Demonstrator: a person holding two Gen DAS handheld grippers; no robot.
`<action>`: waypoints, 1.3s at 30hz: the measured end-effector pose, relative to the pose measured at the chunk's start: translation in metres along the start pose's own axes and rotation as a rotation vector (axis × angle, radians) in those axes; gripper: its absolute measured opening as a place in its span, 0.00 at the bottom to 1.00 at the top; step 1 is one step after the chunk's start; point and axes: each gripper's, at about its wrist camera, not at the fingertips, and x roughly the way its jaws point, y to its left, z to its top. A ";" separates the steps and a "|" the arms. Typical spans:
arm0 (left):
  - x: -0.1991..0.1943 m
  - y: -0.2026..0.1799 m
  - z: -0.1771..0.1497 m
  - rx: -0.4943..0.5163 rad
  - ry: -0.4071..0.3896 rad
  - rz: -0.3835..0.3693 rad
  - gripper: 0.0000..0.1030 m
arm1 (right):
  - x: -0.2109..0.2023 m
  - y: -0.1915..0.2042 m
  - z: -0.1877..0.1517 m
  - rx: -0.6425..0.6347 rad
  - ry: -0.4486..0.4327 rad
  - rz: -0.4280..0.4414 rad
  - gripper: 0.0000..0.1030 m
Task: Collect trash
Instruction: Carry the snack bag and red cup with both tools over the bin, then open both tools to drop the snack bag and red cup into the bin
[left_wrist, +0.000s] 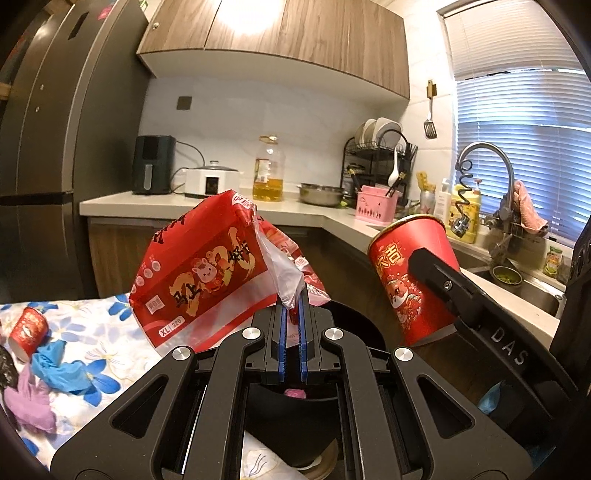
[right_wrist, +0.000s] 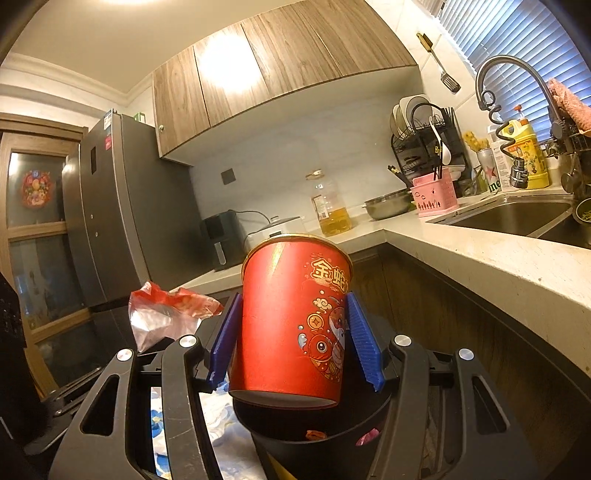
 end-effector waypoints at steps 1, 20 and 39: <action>0.003 -0.001 0.000 0.001 0.003 -0.004 0.04 | 0.002 -0.002 0.000 0.001 -0.001 0.000 0.55; 0.049 0.000 -0.005 0.012 0.050 -0.065 0.05 | 0.028 -0.007 0.001 0.014 0.008 -0.004 0.56; 0.053 0.028 -0.021 -0.033 0.042 0.016 0.67 | 0.048 -0.008 -0.002 0.035 0.028 0.000 0.61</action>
